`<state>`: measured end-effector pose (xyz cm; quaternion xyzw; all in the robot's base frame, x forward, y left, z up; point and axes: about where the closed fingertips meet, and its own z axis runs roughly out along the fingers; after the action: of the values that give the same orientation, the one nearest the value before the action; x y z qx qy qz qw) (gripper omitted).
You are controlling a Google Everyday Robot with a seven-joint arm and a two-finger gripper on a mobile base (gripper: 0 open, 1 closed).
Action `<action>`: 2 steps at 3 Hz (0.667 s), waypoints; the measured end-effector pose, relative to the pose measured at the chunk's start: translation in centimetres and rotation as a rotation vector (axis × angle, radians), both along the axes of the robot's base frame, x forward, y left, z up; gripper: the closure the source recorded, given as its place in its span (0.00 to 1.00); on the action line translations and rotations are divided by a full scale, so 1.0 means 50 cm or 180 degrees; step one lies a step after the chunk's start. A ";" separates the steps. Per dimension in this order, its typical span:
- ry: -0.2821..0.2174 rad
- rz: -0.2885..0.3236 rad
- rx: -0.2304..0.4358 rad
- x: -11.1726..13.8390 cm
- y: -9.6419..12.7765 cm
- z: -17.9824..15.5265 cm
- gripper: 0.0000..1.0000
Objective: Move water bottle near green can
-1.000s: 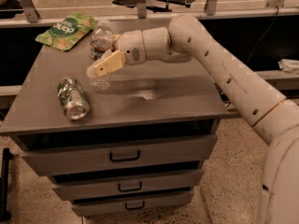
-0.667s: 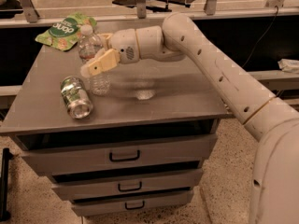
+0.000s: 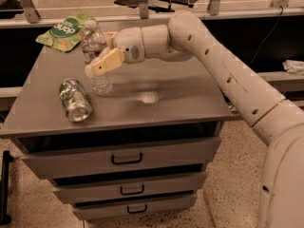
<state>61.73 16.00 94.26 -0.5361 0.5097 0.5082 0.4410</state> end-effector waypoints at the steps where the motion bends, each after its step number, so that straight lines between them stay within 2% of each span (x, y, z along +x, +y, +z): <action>1: -0.0088 -0.0096 -0.0049 0.016 -0.027 0.014 0.00; 2: -0.0194 -0.0206 -0.0121 0.035 -0.059 0.030 0.00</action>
Offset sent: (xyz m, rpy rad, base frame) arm 0.0319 -0.0578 0.0249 -0.0674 -0.1028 -0.1211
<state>63.46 13.03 95.76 -0.5428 0.5227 0.4673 0.4623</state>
